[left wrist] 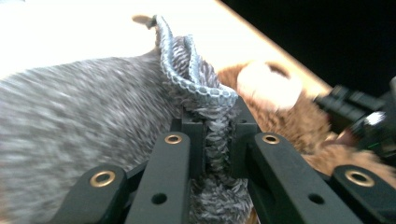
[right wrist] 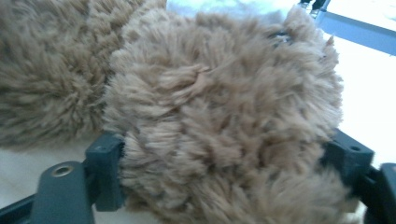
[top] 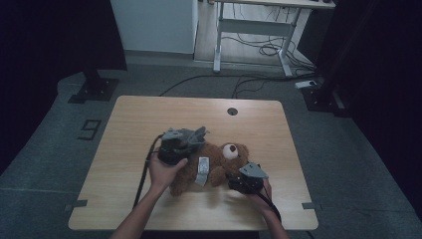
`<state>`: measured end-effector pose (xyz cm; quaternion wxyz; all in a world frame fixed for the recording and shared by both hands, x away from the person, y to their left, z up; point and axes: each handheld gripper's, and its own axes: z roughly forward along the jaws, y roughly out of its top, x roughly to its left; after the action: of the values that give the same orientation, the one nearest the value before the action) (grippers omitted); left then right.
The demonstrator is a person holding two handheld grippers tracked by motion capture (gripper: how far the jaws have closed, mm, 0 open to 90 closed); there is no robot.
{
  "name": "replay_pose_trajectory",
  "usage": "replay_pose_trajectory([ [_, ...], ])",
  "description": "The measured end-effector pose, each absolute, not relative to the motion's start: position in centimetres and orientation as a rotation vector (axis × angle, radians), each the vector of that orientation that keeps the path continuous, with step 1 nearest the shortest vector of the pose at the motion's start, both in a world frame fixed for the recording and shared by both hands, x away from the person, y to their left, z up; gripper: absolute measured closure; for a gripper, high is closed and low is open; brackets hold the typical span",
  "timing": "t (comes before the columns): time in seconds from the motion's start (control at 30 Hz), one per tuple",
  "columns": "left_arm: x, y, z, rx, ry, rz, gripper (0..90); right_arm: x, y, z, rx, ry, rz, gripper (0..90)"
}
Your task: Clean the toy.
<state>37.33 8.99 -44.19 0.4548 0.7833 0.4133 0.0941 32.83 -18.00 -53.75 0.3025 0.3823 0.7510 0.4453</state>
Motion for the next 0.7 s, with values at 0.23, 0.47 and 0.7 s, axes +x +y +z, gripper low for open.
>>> replay_pose_trajectory([
  [0.23,37.0,9.1,-46.4,1.916,1.034,0.210,81.0,31.7,-22.1,-51.7,1.180,1.981,1.482,14.3],
  [0.47,35.0,9.6,-47.0,1.902,1.001,0.197,81.0,33.6,-21.3,-52.0,1.256,2.041,1.444,6.6],
  [0.7,33.9,8.1,-44.7,1.890,0.904,0.222,81.1,33.4,-19.5,-53.2,1.263,2.029,1.404,15.0],
])
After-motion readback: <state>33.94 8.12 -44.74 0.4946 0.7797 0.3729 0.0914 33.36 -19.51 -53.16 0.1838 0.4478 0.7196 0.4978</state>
